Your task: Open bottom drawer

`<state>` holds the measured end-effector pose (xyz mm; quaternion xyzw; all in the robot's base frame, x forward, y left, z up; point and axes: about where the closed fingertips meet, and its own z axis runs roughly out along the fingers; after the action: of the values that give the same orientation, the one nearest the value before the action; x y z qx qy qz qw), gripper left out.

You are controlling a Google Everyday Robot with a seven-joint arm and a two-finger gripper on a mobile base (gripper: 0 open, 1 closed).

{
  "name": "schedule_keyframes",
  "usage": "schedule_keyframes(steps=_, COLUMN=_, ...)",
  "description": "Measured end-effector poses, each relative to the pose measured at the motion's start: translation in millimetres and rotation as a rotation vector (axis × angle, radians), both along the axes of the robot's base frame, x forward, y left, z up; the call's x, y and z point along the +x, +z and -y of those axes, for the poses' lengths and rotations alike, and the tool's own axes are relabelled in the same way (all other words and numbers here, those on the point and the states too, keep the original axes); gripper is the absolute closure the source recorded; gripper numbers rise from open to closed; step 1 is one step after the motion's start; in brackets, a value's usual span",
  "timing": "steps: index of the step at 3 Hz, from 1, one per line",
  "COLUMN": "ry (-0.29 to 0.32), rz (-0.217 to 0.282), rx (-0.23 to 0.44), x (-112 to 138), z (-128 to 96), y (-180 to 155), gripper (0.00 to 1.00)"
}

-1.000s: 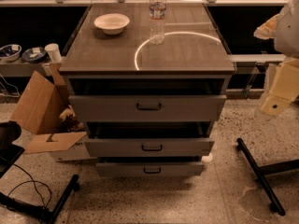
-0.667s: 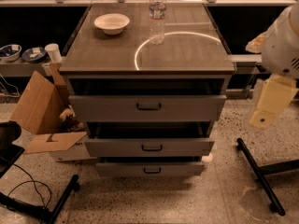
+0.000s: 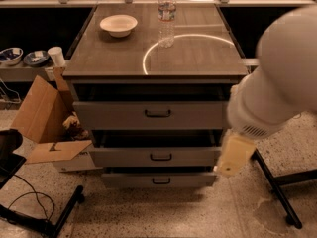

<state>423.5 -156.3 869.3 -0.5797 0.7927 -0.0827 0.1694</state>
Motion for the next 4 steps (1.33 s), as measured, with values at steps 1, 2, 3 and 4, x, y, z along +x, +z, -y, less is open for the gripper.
schedule_keyframes(steps=1, ry=-0.016, rz=0.016, rx=-0.053, x=3.1, z=-19.2, y=-65.7, gripper=0.00)
schedule_keyframes(steps=2, ry=-0.013, rz=-0.092, rx=-0.111, x=-11.7, z=-24.9, y=-173.1, gripper=0.00)
schedule_keyframes(steps=3, ry=-0.053, rz=-0.265, rx=-0.120, x=-48.8, z=-17.4, y=-283.0, gripper=0.00)
schedule_keyframes(steps=4, ry=-0.050, rz=-0.258, rx=-0.122, x=-47.7, z=-17.4, y=-279.9, gripper=0.00)
